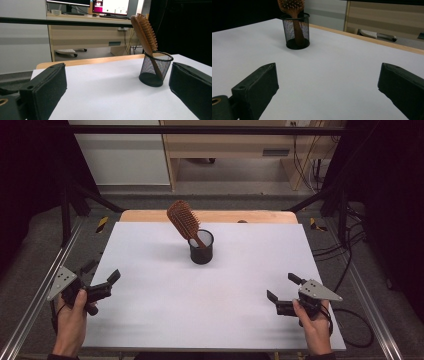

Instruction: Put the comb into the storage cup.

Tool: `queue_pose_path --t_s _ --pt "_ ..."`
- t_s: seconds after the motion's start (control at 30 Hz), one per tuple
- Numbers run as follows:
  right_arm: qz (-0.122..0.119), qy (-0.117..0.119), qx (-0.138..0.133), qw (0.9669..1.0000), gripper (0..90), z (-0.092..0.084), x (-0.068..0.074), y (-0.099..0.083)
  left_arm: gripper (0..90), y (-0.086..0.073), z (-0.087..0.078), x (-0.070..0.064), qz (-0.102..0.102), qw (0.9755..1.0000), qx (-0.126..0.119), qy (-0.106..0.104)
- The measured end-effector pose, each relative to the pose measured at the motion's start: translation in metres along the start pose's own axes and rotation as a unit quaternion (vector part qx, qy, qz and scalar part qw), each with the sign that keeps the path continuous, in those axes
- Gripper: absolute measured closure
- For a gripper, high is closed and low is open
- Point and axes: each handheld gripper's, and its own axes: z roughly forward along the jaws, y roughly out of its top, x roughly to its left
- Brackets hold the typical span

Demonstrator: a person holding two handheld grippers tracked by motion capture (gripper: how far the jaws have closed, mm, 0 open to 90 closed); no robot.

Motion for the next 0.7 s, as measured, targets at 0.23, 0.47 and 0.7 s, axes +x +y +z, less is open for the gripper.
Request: queue_pose_path --t_s 0.23,0.47,0.7 --pt "-0.009 -0.002 -0.002 1.0 3.2 0.0 0.001 -0.001 1.5 -0.005 0.0 -0.002 0.008 1.0 -0.001 -0.006" --pt "-0.009 -0.002 -0.003 1.0 3.2 0.0 0.001 -0.001 1.6 -0.01 -0.001 -0.004 0.011 0.9999 0.0 -0.003" --pt "-0.008 -0.001 -0.004 1.0 3.2 0.001 0.0 -0.002 1.5 -0.015 -0.002 -0.007 0.014 0.9999 0.003 -0.002"
